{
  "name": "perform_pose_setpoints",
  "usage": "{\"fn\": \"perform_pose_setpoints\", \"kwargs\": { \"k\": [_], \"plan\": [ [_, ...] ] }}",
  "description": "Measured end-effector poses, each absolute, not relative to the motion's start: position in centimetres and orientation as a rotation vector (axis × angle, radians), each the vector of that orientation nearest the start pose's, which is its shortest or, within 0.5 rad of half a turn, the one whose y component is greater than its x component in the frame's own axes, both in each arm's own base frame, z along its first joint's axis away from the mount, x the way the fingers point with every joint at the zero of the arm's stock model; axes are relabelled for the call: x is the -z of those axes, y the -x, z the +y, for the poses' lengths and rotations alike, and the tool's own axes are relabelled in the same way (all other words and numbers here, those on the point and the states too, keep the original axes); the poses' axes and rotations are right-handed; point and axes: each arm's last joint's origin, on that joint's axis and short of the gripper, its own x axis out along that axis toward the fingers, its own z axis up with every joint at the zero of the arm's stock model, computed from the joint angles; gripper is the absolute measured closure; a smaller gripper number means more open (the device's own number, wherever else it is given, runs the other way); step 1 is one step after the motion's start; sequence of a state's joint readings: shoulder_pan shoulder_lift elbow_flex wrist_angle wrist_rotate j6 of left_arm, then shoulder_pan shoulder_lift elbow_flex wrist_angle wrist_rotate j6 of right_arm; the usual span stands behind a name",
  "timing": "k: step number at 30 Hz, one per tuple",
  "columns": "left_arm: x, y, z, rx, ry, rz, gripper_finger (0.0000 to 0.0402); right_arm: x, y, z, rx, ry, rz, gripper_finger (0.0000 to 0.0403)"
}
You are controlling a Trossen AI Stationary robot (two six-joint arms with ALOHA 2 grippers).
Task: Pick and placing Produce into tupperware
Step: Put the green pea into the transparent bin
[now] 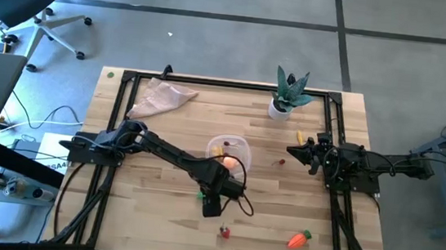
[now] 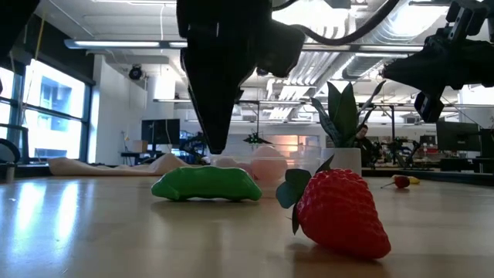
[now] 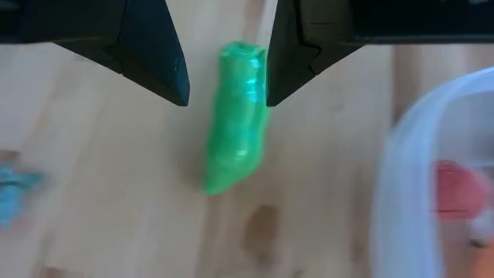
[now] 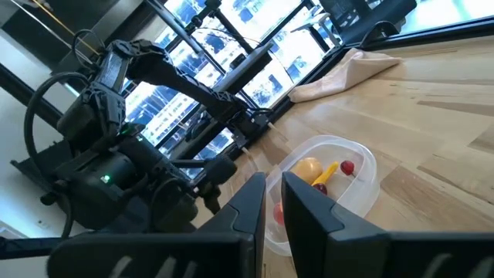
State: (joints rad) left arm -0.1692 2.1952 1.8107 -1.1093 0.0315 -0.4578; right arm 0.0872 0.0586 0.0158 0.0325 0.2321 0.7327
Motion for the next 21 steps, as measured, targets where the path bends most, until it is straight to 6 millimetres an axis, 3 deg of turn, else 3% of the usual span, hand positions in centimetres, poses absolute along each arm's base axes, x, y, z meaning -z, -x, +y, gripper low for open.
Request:
{"fn": "perform_pose_setpoints", "kwargs": {
  "k": [21],
  "plan": [
    [-17.61,-42.66,-7.11,-0.179,0.259,1.522,0.0238,-16.74,-9.99,0.20,0.142,-0.730,-0.044,0.0366]
  ]
}}
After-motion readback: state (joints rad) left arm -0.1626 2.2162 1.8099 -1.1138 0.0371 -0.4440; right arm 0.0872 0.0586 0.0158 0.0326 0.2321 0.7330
